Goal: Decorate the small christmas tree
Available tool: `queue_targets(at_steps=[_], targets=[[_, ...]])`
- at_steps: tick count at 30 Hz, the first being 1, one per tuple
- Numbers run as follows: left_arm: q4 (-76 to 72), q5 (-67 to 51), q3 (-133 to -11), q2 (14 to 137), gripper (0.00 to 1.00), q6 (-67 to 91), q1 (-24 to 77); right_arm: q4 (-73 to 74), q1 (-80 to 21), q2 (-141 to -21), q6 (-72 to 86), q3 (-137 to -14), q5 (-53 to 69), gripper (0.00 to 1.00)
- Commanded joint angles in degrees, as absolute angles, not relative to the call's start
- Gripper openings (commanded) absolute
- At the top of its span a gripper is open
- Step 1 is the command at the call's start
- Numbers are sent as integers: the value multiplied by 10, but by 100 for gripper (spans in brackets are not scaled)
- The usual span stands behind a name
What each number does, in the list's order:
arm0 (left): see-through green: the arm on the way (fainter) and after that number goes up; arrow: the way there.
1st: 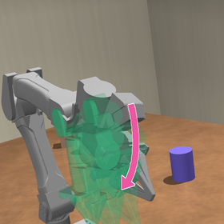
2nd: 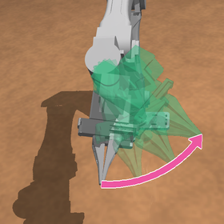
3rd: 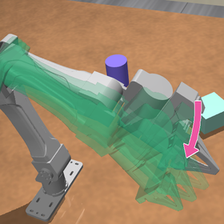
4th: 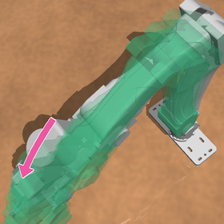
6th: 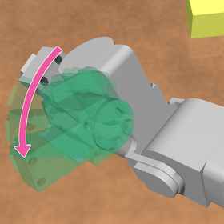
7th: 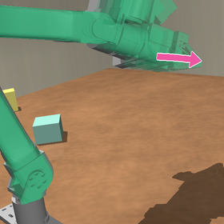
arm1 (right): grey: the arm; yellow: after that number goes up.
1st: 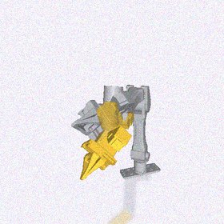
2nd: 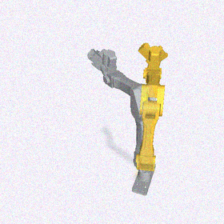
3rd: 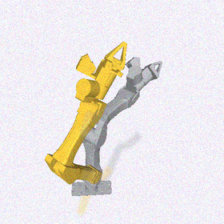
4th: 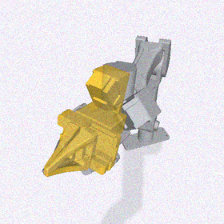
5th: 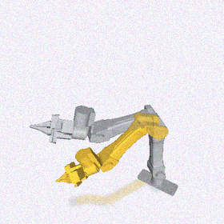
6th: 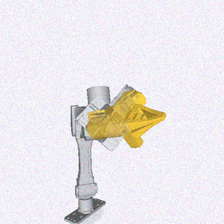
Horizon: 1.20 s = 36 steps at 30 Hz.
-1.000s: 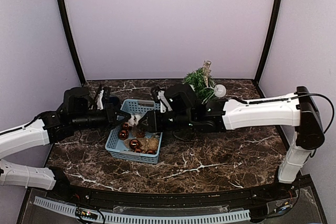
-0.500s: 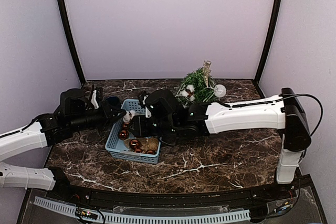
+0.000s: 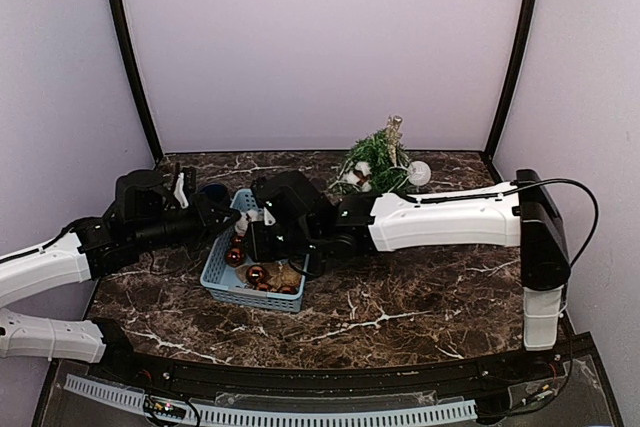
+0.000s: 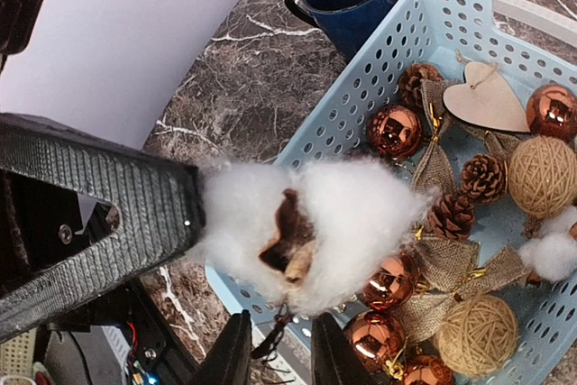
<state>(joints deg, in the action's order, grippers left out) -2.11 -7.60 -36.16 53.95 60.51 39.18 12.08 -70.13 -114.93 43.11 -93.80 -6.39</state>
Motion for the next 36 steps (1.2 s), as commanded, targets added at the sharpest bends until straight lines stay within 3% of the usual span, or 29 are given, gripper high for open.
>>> queue_targets(at_steps=[1,10,12,17,19,23,36], targets=[[-35,-72,-353,537,0,603,394,130,-705,-1158,433,-967,-85,21],[-30,-83,-340,537,0,587,394,148,-704,-1163,444,-986,-122,0],[-25,-91,-341,541,8,575,394,152,-703,-1160,443,-988,-127,0],[18,-79,-364,531,51,516,394,171,-699,-1127,430,-972,-148,0],[34,-75,-374,517,64,492,393,185,-698,-1102,420,-954,-160,0],[70,-77,-401,501,78,446,392,226,-695,-1035,393,-919,-171,0],[117,-158,-451,559,85,340,311,431,-640,-754,384,-761,-156,0]])
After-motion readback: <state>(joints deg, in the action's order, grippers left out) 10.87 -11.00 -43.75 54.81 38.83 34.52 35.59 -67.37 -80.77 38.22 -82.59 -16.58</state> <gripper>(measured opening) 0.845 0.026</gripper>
